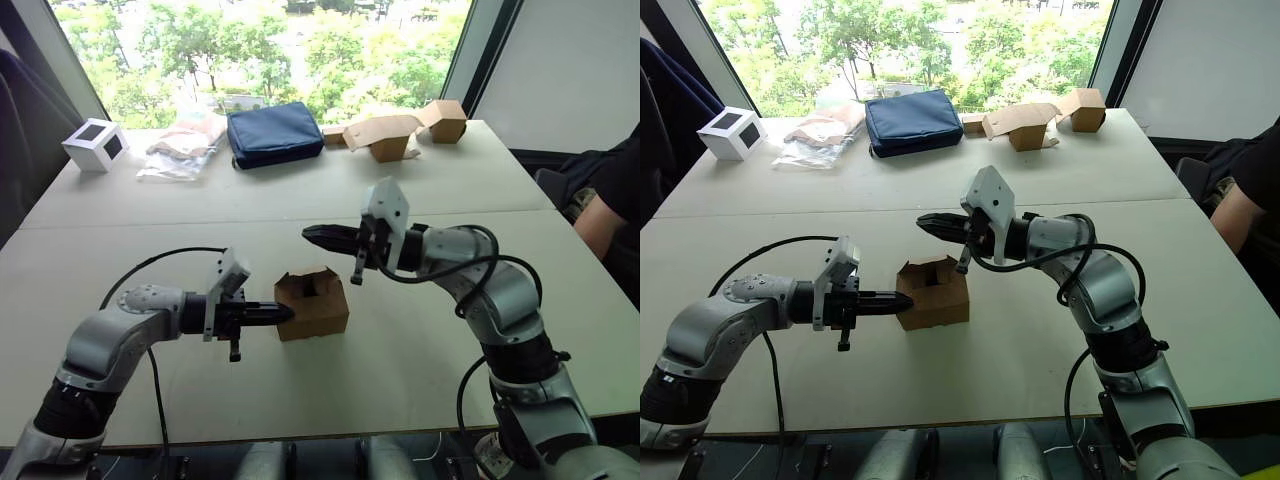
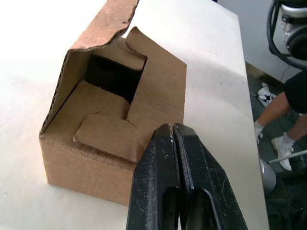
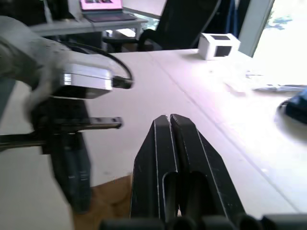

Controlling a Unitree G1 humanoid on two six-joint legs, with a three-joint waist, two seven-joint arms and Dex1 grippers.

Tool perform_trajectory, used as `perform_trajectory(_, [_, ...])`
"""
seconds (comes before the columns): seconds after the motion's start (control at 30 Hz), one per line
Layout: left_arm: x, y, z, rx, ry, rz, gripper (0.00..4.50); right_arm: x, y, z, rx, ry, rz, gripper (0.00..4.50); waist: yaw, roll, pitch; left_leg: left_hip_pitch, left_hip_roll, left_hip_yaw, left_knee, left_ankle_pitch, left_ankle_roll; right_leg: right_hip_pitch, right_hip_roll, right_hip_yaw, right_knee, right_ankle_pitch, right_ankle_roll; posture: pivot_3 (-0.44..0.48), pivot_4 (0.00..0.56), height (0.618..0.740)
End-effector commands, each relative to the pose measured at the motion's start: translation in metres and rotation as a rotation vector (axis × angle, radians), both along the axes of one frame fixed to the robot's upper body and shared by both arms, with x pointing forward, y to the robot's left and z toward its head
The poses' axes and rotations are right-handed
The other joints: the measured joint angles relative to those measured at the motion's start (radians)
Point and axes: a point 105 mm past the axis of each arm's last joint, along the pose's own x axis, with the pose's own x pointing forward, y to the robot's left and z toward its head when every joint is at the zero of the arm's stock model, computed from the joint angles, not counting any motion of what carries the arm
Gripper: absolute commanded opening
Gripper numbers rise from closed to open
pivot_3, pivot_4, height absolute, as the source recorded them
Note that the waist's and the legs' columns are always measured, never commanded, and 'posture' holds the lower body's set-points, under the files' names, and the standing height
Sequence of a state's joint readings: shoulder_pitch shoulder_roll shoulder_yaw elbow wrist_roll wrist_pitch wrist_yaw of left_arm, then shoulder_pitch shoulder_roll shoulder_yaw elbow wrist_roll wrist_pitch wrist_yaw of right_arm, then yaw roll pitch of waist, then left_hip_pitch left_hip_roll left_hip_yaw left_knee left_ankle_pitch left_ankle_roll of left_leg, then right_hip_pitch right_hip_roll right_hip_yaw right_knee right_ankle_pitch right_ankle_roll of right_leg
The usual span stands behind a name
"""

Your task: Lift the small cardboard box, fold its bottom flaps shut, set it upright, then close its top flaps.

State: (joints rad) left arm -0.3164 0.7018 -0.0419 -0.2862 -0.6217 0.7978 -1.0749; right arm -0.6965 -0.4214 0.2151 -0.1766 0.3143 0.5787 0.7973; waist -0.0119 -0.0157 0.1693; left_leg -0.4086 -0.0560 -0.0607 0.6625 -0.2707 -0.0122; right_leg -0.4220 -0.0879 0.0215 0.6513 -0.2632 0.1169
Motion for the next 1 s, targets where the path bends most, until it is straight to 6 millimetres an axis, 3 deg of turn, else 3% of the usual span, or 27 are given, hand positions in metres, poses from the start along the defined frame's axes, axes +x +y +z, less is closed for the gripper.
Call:
perform_trajectory(0.03, [0.0,-0.003,0.006,-0.007,-0.032,-0.011,0.04,0.008,0.006,-0.012,-0.102,-0.047,-0.017,0.0,-0.001,0.0,0.0,0.0,0.0,0.0,0.0,0.0,0.0,0.0,0.0,0.0,0.0,0.0,0.0,0.0,0.15,0.74])
perform_trajectory(0.13, [0.0,-0.002,0.006,-0.007,-0.032,-0.011,0.04,0.002,0.011,-0.029,-0.183,-0.053,0.016,0.0,-0.002,0.0,0.0,0.0,0.0,0.001,0.0,0.0,0.0,-0.001,0.0,0.0,0.0,0.0,0.0,0.0,0.15,0.74])
perform_trajectory(0.4, [0.001,0.002,0.01,0.004,-0.047,-0.006,0.04,-0.018,0.01,-0.038,-0.189,-0.017,0.078,0.0,-0.001,0.0,0.0,0.0,0.0,0.0,0.0,0.0,0.0,-0.001,0.0,0.0,0.0,0.0,0.0,0.0,0.15,0.74])
perform_trajectory(0.6, [0.005,0.011,0.03,-0.04,-0.077,0.023,0.04,-0.024,0.007,-0.045,-0.184,0.014,0.066,0.0,-0.002,0.0,0.0,0.0,0.0,0.0,0.0,0.0,0.0,-0.001,0.0,0.0,0.0,0.0,0.0,0.0,0.15,0.74])
perform_trajectory(0.73, [0.016,0.013,0.038,-0.07,-0.107,0.077,0.04,-0.023,0.006,-0.045,-0.177,0.016,0.052,0.0,0.0,0.0,0.0,0.0,0.0,0.0,0.0,0.0,0.0,0.0,0.0,0.0,0.0,0.0,0.0,0.0,0.15,0.74])
perform_trajectory(1.0, [0.042,-0.002,0.024,-0.071,-0.148,0.145,0.04,-0.024,0.003,-0.041,-0.17,0.003,0.042,0.0,0.0,0.0,0.0,0.0,0.0,0.0,0.0,0.0,0.0,0.0,0.0,0.0,0.0,0.0,0.0,0.0,0.15,0.74])
